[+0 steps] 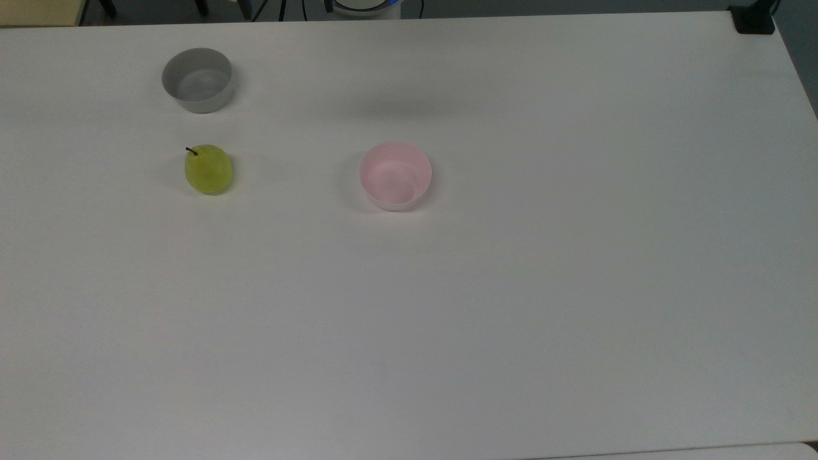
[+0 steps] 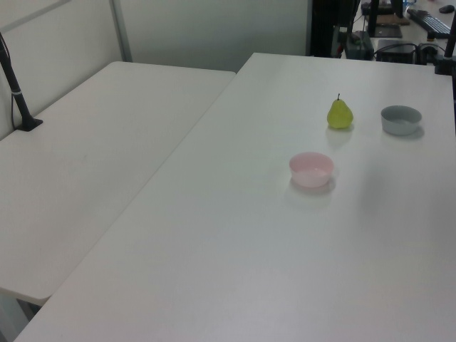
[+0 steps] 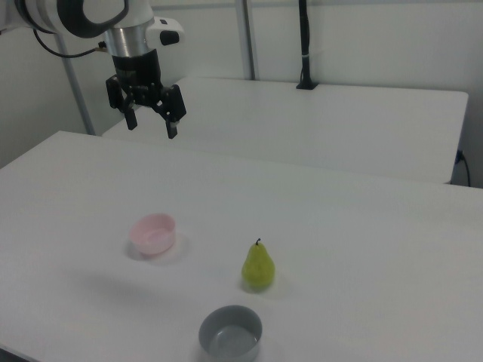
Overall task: Place the pear in the bowl
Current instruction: 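Move the open gripper over the yellow-green pear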
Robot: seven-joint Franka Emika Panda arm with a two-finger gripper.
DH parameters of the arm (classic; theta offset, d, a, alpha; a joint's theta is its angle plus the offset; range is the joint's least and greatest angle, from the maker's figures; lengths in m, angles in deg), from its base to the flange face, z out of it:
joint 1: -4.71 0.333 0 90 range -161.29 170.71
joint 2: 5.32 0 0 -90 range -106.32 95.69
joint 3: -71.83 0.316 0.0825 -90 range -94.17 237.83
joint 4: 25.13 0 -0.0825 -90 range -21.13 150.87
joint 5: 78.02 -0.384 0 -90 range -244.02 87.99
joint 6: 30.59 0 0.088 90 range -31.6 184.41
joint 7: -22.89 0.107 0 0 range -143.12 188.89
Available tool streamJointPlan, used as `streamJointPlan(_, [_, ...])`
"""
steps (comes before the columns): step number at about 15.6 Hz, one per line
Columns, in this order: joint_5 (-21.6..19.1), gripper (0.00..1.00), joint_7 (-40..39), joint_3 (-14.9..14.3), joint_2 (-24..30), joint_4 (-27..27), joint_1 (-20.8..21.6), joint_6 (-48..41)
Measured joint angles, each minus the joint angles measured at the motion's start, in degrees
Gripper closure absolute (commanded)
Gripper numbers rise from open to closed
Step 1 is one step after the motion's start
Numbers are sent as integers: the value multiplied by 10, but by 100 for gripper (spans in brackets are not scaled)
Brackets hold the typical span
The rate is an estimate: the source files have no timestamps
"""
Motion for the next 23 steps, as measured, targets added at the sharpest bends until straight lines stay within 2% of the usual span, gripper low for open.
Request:
streamJointPlan(16, [9, 0, -6, 1, 0, 0, 1, 0])
streamJointPlan(19, [30, 0, -47, 1, -3, 2, 1, 0])
streamJointPlan(23, [40, 0, -167, -3, -3, 1, -4, 0])
